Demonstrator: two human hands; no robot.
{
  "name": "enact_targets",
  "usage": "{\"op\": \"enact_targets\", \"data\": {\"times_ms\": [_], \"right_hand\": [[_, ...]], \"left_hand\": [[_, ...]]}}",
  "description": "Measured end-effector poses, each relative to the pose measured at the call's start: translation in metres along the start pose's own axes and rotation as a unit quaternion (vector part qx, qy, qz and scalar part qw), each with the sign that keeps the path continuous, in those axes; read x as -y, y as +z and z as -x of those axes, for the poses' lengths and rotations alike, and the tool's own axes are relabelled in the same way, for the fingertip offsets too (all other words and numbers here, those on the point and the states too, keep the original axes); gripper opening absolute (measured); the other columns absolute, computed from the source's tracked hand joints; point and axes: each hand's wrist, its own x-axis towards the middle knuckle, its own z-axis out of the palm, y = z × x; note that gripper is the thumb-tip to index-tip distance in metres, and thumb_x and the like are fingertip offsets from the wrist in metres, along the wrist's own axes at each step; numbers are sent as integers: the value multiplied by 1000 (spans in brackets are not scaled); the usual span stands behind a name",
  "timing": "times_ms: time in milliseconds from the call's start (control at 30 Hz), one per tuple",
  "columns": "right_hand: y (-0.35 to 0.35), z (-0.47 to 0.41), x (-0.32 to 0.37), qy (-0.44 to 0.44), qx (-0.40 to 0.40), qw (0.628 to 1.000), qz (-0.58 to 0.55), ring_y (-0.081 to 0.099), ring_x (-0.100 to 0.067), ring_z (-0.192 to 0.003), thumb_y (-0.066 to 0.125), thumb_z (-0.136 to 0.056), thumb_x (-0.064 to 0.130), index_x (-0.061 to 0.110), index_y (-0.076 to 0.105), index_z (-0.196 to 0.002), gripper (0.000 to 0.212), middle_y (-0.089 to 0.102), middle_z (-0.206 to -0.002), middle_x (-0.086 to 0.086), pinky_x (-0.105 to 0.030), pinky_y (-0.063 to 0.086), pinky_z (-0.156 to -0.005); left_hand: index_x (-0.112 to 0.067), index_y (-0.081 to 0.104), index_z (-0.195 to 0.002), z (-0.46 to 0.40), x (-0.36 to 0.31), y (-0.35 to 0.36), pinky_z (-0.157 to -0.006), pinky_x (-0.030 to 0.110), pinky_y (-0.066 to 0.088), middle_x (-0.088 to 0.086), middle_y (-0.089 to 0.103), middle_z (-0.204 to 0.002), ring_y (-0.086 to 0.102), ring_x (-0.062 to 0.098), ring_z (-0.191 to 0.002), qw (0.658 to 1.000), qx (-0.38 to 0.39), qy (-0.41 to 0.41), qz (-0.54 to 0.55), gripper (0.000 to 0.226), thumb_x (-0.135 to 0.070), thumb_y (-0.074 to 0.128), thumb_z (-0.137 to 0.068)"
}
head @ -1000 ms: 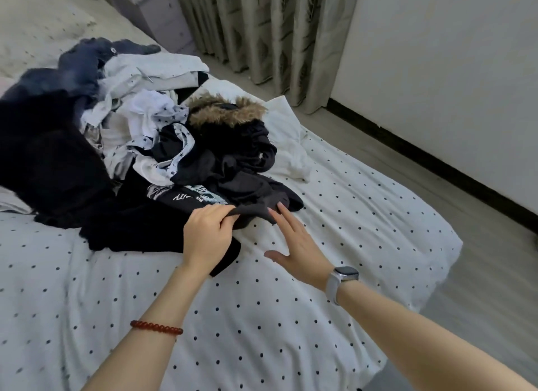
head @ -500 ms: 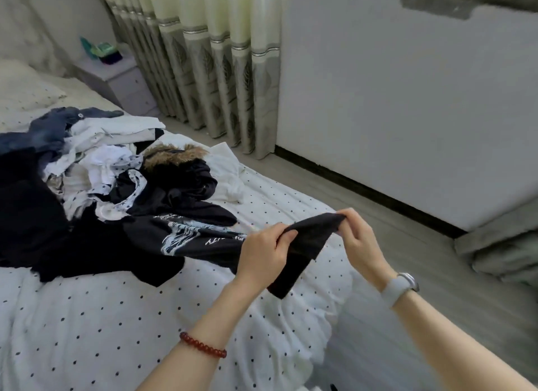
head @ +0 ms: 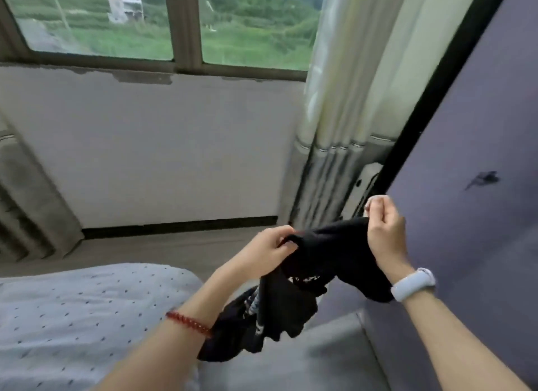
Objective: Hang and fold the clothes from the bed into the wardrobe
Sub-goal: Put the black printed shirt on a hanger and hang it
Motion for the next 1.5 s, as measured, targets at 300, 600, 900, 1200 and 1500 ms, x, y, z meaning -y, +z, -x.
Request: {"op": "enact_targets", "data": {"times_ms": [300,600,900,1200,1500], "right_hand": [[-119,38,-69,-10,121,987,101,48,-1,-108,57,-83,36,28,51,-115,34,51,-112,11,-16,35,-97],[-186,27,-104,148,54,972,177,52,-23,-76,51,-94,11,-4,56,-95,16,59,-81,-14,-22,31,-65],[-266,-9,-90,126,-89,952,266,55,-4,-65,61,-89,24,10,62,-85,15,61,-67,7,-24,37,-66],[-315,-5,-98,155,-232,888,365,66,-28,-83,63,-87,23,9,68,-91,15,71,-86,-6,-38,46,-78],[-362,-25,-147,208,-192,915,288,59,-16,-81,54,-93,18,6,64,-94,16,65,-85,-1,-21,42,-75]], "left_hand": [[-12,46,-79,-92,-103,112,-48,22,27,7,38,-67,39,15,-49,941,14,-146,305,21,-12,36,-98],[-9,47,-53,-146,-165,164,-77,28,37,4,48,-99,49,14,-92,995,-76,47,-34,41,-26,48,-91],[-16,63,-72,-193,-193,189,-52,26,33,-2,47,-60,40,10,-53,973,110,133,153,19,-29,55,-83],[-10,53,-72,-249,-209,227,-59,25,36,2,47,-64,46,14,-58,937,307,151,62,36,-42,63,-85],[-14,47,-76,-286,-232,301,-59,20,34,-3,42,-66,40,9,-62,942,279,148,113,25,-28,48,-96]]}}
